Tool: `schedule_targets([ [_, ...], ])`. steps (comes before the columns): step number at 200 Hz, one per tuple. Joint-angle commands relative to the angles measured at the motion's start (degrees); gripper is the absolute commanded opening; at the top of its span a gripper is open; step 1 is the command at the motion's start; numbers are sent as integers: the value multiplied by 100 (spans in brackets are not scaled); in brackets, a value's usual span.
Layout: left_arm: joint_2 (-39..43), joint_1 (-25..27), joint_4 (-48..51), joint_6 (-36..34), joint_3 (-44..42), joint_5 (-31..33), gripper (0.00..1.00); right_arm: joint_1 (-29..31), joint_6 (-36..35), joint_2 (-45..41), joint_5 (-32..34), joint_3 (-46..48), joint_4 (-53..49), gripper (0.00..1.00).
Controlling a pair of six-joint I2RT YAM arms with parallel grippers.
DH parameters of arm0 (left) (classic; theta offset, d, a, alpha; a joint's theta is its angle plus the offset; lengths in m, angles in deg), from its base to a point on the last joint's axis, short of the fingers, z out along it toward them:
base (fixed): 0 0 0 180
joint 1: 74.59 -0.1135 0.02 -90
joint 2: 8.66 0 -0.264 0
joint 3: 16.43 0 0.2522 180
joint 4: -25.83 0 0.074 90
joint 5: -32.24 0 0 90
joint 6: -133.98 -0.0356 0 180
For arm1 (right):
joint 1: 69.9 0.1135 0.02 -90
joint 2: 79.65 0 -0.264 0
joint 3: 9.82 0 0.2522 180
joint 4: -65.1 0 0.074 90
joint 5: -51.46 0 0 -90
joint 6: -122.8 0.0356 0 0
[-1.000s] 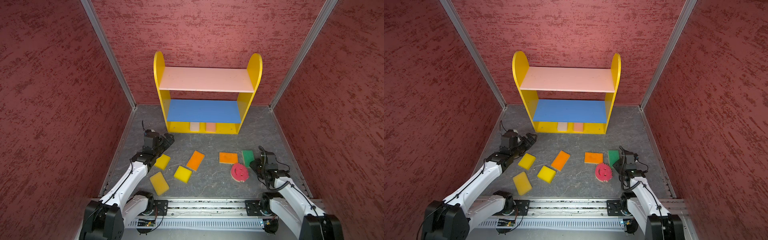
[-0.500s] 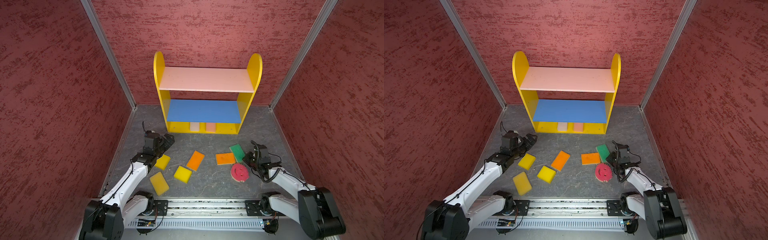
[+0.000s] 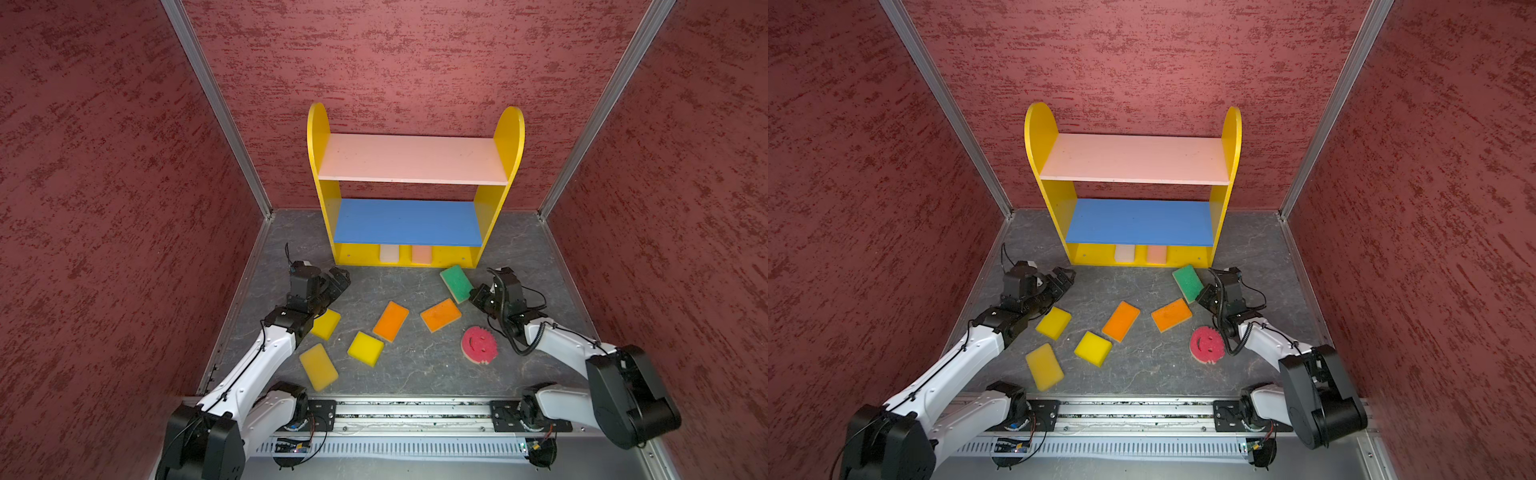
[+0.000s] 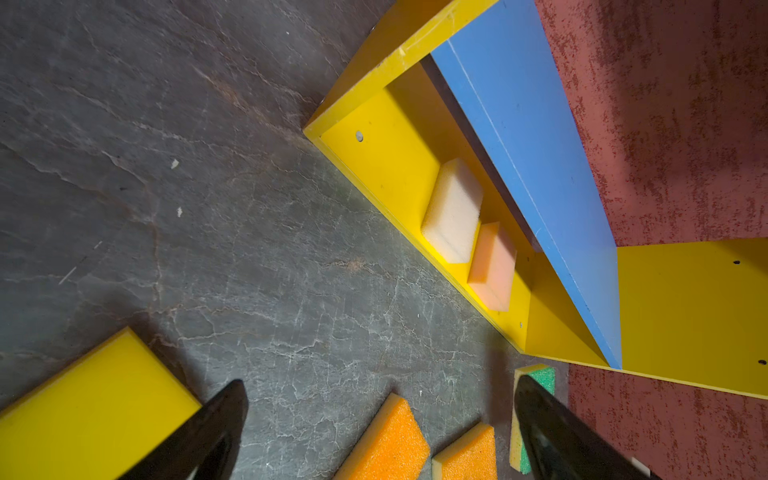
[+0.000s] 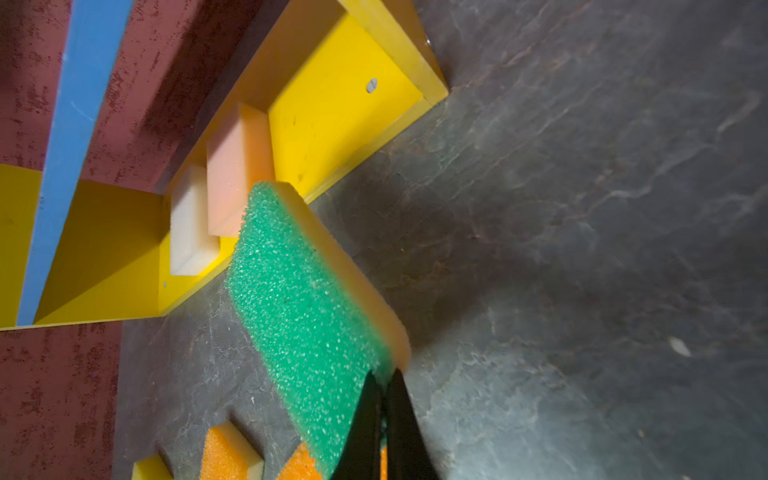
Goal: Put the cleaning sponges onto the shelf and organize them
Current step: 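Carry the green sponge under the blue shelf with the right gripper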
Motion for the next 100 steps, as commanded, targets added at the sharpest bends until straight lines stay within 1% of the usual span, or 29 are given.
schedule_targets([
  [1,95,17,67,-9,-57,105,99,36,194,199,388,-221,395,0],
  [50,155,11,104,-31,-72,144,99,37,551,802,878,-465,975,0],
  [79,199,-35,192,-76,-74,137,99,28,797,1271,1023,-661,1291,0],
  [100,299,-53,185,-91,-145,136,99,29,1101,1480,1105,-677,1655,0],
])
